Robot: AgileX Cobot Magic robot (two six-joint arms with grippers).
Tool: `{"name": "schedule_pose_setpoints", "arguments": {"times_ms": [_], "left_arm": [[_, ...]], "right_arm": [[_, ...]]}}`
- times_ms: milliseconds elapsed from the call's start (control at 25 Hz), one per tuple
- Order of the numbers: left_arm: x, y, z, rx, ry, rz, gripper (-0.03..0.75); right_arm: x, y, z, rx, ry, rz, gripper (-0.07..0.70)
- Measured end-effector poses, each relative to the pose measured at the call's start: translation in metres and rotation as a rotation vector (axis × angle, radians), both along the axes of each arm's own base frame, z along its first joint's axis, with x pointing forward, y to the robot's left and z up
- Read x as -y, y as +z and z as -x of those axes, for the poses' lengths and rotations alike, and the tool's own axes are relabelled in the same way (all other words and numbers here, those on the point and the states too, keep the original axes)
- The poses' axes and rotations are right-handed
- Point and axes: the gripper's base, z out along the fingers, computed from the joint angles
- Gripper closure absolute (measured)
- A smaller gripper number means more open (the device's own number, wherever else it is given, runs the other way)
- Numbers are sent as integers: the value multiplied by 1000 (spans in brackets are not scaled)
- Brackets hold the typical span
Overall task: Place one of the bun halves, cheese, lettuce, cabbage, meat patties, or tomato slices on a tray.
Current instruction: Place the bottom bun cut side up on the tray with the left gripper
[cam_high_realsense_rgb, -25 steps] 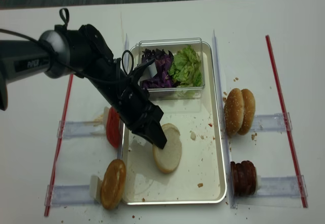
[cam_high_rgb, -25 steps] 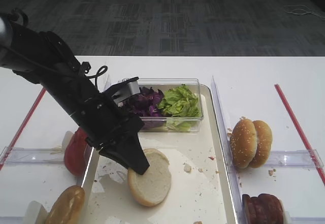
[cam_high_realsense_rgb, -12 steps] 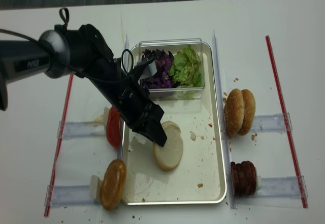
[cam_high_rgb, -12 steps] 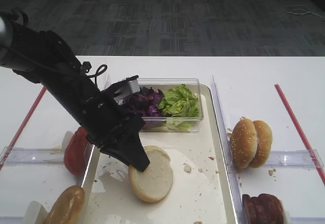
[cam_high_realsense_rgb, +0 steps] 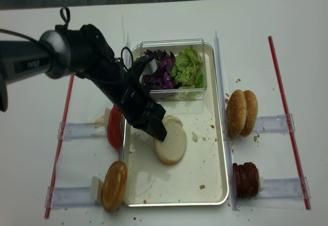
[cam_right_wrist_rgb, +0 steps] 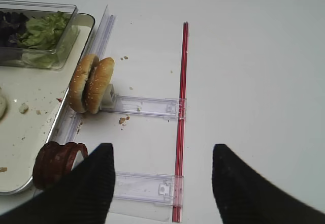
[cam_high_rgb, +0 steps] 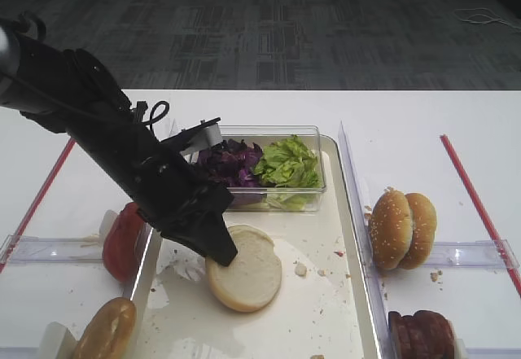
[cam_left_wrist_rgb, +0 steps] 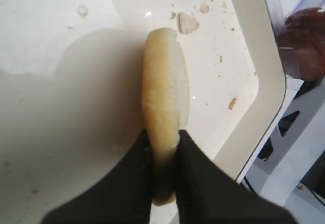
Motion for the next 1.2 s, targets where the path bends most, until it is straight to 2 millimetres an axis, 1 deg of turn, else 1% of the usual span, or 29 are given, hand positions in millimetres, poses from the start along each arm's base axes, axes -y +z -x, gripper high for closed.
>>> {"name": "schedule_pose_setpoints", "arguments": {"times_ms": [160,600,800,1120,1200], "left_arm": [[-2,-2,0,16,-17,-28,617],[-3,-2,-1,9,-3,-35,615],[-3,-2,-1,12,-1,-41,549],[-4,-4,-2,30,1,-57,397],[-5,-4,-2,34,-4,-64,374]], "right_arm": [[0,0,0,0,0,0,167],[0,0,0,0,0,0,167],[0,0,0,0,1,2,167],[0,0,0,0,0,0,167],[0,0,0,0,0,0,167]]}}
